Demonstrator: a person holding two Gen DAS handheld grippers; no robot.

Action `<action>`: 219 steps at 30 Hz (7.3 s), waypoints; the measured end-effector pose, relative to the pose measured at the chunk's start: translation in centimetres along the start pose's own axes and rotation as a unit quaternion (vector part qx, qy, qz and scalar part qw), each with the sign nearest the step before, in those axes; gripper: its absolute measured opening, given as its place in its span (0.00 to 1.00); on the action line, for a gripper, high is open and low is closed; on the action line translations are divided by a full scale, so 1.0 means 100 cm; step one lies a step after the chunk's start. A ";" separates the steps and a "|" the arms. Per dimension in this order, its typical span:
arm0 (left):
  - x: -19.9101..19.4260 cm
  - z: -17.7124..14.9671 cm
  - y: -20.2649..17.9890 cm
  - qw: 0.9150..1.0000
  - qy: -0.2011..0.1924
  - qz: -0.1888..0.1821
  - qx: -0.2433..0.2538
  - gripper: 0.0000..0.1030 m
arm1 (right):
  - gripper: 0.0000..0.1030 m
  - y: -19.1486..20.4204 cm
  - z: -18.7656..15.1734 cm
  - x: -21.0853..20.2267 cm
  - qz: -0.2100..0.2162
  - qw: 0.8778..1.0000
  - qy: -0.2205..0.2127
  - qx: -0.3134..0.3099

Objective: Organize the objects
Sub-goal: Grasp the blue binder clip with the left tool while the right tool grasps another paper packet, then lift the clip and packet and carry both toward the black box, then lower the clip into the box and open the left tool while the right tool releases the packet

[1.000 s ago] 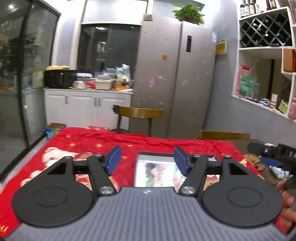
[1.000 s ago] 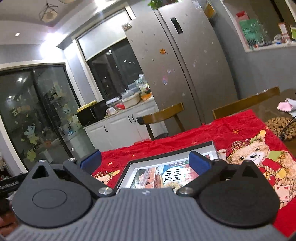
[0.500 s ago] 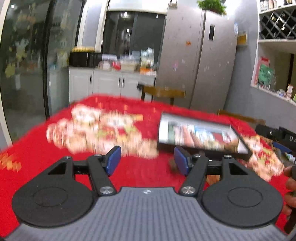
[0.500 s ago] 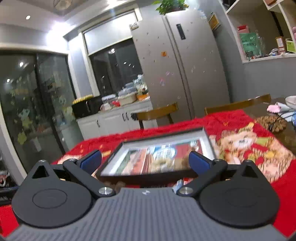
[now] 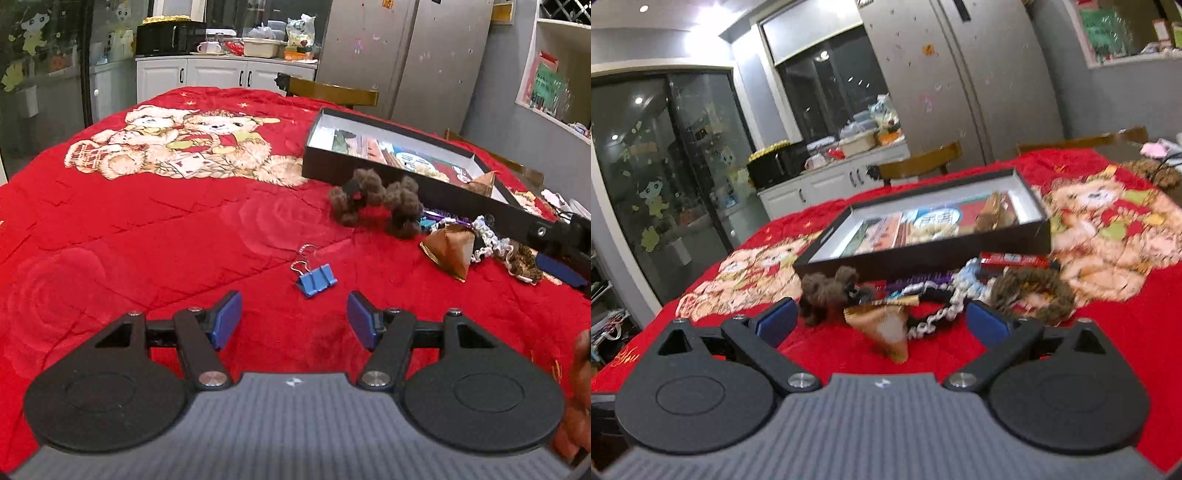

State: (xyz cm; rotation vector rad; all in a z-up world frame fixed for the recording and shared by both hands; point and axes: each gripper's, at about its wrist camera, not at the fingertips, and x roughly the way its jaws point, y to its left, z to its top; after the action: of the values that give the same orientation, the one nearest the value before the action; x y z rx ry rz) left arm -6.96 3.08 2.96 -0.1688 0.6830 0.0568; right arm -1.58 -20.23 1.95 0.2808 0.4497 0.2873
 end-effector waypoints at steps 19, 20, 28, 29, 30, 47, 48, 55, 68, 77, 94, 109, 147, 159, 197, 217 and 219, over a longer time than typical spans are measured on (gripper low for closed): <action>0.031 0.010 -0.022 0.999 -0.013 0.045 0.012 0.65 | 0.82 0.013 -0.003 0.051 -0.009 0.997 0.074 -0.036; 0.032 0.010 -0.023 0.999 -0.014 0.049 0.015 0.63 | 0.82 0.013 -0.003 0.053 -0.013 0.996 0.075 -0.037; 0.041 0.012 -0.027 0.998 -0.029 0.058 0.019 0.43 | 0.75 0.012 -0.006 0.061 -0.034 0.995 0.084 -0.032; 0.042 0.012 -0.028 0.998 -0.031 0.060 0.019 0.41 | 0.73 0.012 -0.006 0.061 -0.038 0.995 0.085 -0.032; 0.043 0.013 -0.028 0.998 -0.032 0.059 0.020 0.39 | 0.71 0.013 -0.006 0.061 -0.041 0.995 0.084 -0.033; 0.039 0.012 -0.027 0.997 -0.049 0.065 0.007 0.32 | 0.35 0.002 -0.006 0.055 -0.054 0.996 0.070 -0.004; 0.038 0.011 -0.027 0.997 -0.050 0.065 0.006 0.32 | 0.34 0.003 -0.006 0.055 -0.054 0.996 0.069 -0.004; 0.035 0.010 -0.027 0.996 -0.060 0.067 0.003 0.32 | 0.31 0.002 -0.006 0.047 -0.045 0.998 0.048 0.003; 0.029 0.009 -0.027 0.995 -0.076 0.067 0.003 0.32 | 0.30 0.004 -0.006 0.031 -0.025 1.000 0.005 -0.004; 0.020 0.010 -0.034 0.994 -0.092 0.040 0.031 0.32 | 0.29 0.006 -0.004 0.031 -0.018 1.000 0.008 0.001; -0.009 0.071 -0.031 0.989 -0.133 -0.008 0.057 0.32 | 0.29 0.027 0.045 0.013 0.045 0.999 -0.014 -0.024; 0.004 0.176 -0.042 0.981 -0.165 -0.016 0.101 0.32 | 0.29 0.039 0.125 0.054 0.112 0.994 0.009 0.004; 0.149 0.242 -0.028 0.993 -0.008 -0.087 0.073 0.32 | 0.30 0.008 0.132 0.166 0.006 0.993 0.100 0.055; 0.194 0.216 -0.044 0.992 0.051 -0.069 0.092 0.32 | 0.30 0.007 0.116 0.183 -0.048 0.990 0.126 0.043; 0.221 0.205 -0.042 0.989 0.105 -0.060 0.088 0.32 | 0.32 -0.009 0.098 0.207 -0.050 0.977 0.189 0.090; 0.222 0.210 -0.038 0.986 0.129 -0.071 0.073 0.38 | 0.37 -0.009 0.102 0.204 -0.042 0.978 0.185 0.088; 0.223 0.213 -0.034 0.985 0.138 -0.077 0.066 0.43 | 0.51 -0.010 0.105 0.201 -0.039 0.978 0.184 0.091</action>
State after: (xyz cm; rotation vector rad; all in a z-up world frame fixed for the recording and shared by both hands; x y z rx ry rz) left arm 23.94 3.33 5.54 -0.1010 0.9449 -0.1627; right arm 20.82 -16.55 2.95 0.3904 0.8528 0.2211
